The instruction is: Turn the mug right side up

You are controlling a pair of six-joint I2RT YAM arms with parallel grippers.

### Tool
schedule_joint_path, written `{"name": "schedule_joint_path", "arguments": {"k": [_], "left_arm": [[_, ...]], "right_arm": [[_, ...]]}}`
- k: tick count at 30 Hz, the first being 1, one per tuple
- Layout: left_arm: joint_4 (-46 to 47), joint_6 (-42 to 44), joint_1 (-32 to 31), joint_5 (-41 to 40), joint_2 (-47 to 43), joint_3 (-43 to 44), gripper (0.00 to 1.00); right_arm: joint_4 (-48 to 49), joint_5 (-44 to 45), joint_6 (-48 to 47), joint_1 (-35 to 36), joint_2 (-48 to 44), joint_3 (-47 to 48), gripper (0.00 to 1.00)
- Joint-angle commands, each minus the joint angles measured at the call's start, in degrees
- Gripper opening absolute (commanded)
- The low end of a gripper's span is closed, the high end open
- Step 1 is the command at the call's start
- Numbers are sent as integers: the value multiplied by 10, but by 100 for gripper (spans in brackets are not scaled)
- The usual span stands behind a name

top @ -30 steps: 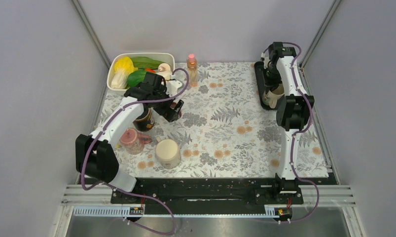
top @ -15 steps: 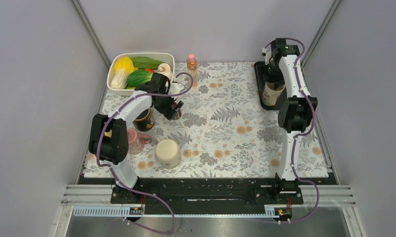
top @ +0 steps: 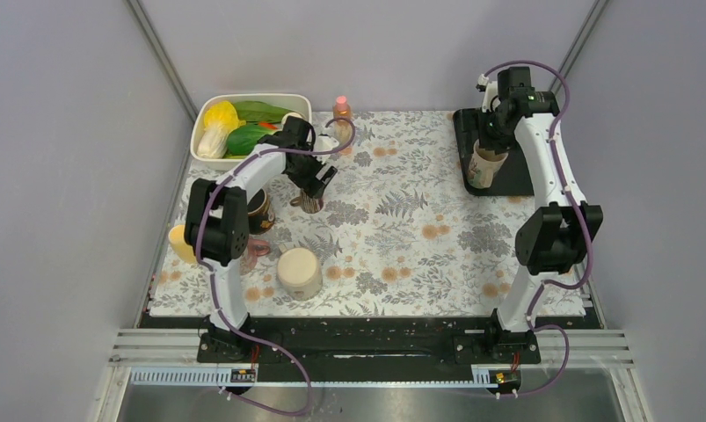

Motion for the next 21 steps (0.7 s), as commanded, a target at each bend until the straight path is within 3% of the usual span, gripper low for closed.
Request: {"name": "schedule_joint_path", "arguments": {"k": [1,5,8,10,12,16,21], "left_arm": [[-36,0,0,10,23,44,83],[-57,-17,1,17,33,52,77],[-60,-20,0,27,31,43,63],[-72,-21,0,30,34,44,60],[-81,-22,0,34,33,43,62],[-82,-17,0,31,22,32,80],[-70,-5,0,21,12,15,76]], "right_arm": [[71,-33,13,7,-51,-53,96],[86,-37,18,13,-76,-79,97],[89,-40,21,20,-86,-86,97],[91,-42,20,27,-92,-91,97],[92,-41,21,36,-98,-94,97],[97,-42,20,47,-105,-100,98],[98,-45,18,53,-108,-102,98]]}}
